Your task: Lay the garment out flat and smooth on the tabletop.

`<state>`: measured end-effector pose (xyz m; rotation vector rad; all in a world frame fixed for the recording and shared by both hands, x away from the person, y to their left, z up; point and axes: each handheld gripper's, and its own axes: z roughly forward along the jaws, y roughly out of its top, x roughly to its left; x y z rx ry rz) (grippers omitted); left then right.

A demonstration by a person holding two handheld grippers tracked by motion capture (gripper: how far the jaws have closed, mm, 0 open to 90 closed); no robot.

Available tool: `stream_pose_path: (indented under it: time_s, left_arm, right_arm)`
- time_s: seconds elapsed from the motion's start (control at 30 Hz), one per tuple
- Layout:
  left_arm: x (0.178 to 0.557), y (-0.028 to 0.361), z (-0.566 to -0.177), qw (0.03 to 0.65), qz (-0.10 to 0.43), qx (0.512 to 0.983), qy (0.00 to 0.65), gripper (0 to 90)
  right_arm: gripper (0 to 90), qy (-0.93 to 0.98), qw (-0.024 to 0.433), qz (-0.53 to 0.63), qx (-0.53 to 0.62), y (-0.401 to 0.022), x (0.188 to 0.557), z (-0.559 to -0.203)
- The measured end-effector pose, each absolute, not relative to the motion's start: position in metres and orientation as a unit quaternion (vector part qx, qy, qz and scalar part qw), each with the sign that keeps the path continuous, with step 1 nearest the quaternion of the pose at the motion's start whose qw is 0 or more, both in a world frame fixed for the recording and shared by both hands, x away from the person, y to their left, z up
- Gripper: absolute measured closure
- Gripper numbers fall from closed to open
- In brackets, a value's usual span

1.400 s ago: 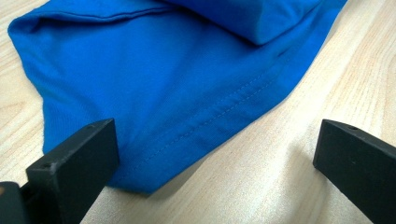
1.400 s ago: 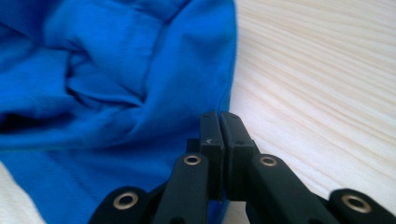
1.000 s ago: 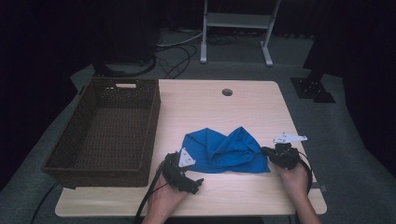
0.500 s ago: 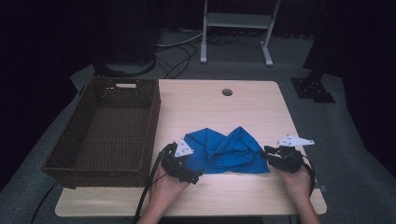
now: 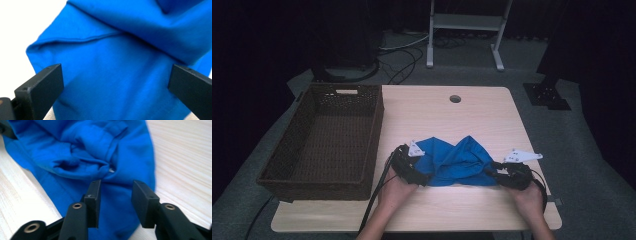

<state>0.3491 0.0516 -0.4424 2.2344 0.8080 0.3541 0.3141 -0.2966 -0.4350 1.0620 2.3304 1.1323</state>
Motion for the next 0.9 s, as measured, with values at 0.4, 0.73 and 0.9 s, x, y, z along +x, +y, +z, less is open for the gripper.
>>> stream_pose_path:
  time_s: [0.4, 0.73, 0.9]
  left_arm:
    - [0.346, 0.052, -0.444, 0.354, 0.139, 0.867, 0.322, 0.0]
    - [0.328, 0.054, -0.441, 0.339, 0.136, 0.870, 0.330, 0.0]
    - [0.314, 0.057, -0.442, 0.340, 0.136, 0.870, 0.330, 0.0]
  right_arm:
    - [37.7, 0.843, 0.148, 0.381, 0.350, -0.289, 0.314, -0.444]
    - [35.3, 0.848, 0.144, 0.380, 0.342, -0.292, 0.302, -0.444]
    - [35.1, 0.850, 0.140, 0.381, 0.337, -0.295, 0.292, -0.444]
